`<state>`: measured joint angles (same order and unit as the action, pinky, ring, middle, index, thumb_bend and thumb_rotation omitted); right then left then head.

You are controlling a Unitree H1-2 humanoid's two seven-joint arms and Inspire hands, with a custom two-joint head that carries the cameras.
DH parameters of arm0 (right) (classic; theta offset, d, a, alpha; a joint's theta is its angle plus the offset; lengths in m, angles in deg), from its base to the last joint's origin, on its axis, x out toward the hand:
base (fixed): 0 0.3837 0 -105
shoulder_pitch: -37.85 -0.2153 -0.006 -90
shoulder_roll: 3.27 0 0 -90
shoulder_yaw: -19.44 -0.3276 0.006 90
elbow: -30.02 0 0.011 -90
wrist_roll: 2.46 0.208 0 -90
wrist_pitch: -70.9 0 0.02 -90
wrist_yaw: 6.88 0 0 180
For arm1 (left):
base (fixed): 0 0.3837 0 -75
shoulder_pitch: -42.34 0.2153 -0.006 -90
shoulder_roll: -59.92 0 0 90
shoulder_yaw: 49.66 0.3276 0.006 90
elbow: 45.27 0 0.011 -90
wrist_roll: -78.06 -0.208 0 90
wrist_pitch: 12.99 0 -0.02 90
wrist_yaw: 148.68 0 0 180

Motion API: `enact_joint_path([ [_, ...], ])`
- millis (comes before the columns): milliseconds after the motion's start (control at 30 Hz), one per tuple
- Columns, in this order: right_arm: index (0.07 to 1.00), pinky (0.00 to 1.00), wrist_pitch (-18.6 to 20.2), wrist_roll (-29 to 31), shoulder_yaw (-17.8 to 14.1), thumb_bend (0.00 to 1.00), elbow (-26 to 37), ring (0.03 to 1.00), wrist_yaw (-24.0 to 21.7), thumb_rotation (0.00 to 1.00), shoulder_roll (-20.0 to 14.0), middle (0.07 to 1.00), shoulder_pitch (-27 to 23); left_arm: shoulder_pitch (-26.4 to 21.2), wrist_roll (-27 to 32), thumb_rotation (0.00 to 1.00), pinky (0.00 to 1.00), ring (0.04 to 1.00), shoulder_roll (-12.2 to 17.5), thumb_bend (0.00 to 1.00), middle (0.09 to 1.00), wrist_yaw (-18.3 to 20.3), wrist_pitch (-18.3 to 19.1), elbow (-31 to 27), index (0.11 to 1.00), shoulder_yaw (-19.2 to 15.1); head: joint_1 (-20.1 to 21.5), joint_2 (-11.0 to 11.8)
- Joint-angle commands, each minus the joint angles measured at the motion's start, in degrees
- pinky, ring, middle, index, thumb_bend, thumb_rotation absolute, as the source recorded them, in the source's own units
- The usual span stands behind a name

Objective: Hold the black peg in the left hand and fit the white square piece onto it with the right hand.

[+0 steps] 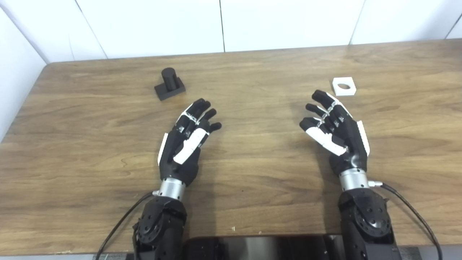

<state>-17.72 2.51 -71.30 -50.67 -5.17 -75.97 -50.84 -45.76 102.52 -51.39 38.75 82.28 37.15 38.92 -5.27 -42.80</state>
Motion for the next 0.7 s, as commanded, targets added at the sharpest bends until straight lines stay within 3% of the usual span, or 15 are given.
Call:
enact_joint_path([
  [0,0.776,0.60,-1.3,-0.2,0.2,0.72,1.8,0.759,-0.5,0.21,0.0,0.828,-1.5,-1.6,-0.1,0.17,0.67,0.809,-0.3,0.64,0.825,0.7,-1.8,-1.6,0.743,0.3,-0.2,0.0],
  [167,0.773,0.61,-1.1,1.0,-0.3,0.74,1.9,0.755,-0.8,0.23,-0.4,0.826,-1.2,-1.5,-0.1,0.17,0.66,0.792,-1.0,0.65,0.814,0.7,-2.1,-1.0,0.748,0.7,-4.5,1.3],
  [333,0.782,0.62,-2.0,4.3,-1.8,0.72,0.8,0.767,-2.5,0.21,-1.9,0.846,-0.7,-1.4,-0.9,0.15,0.66,0.768,-2.6,0.64,0.796,1.0,-4.3,1.5,0.744,1.7,-13.8,4.6],
  [500,0.783,0.65,-2.3,4.8,-2.7,0.72,-0.6,0.756,-3.3,0.23,-3.7,0.837,-0.4,-1.6,-1.7,0.14,0.66,0.792,-2.7,0.62,0.806,2.0,-7.5,4.6,0.755,2.8,-14.9,5.7],
  [600,0.777,0.65,-2.7,5.3,-2.8,0.71,-1.1,0.743,-3.5,0.19,-4.2,0.826,-0.5,-1.6,-2.1,0.14,0.66,0.791,-2.7,0.62,0.807,1.9,-8.3,5.1,0.758,2.9,-14.9,5.9],
  [667,0.777,0.64,-2.8,5.3,-2.9,0.73,-1.3,0.736,-3.5,0.22,-4.4,0.823,-0.5,-1.7,-2.1,0.15,0.67,0.791,-2.7,0.62,0.809,1.8,-8.4,5.2,0.758,2.9,-14.8,5.8],
])
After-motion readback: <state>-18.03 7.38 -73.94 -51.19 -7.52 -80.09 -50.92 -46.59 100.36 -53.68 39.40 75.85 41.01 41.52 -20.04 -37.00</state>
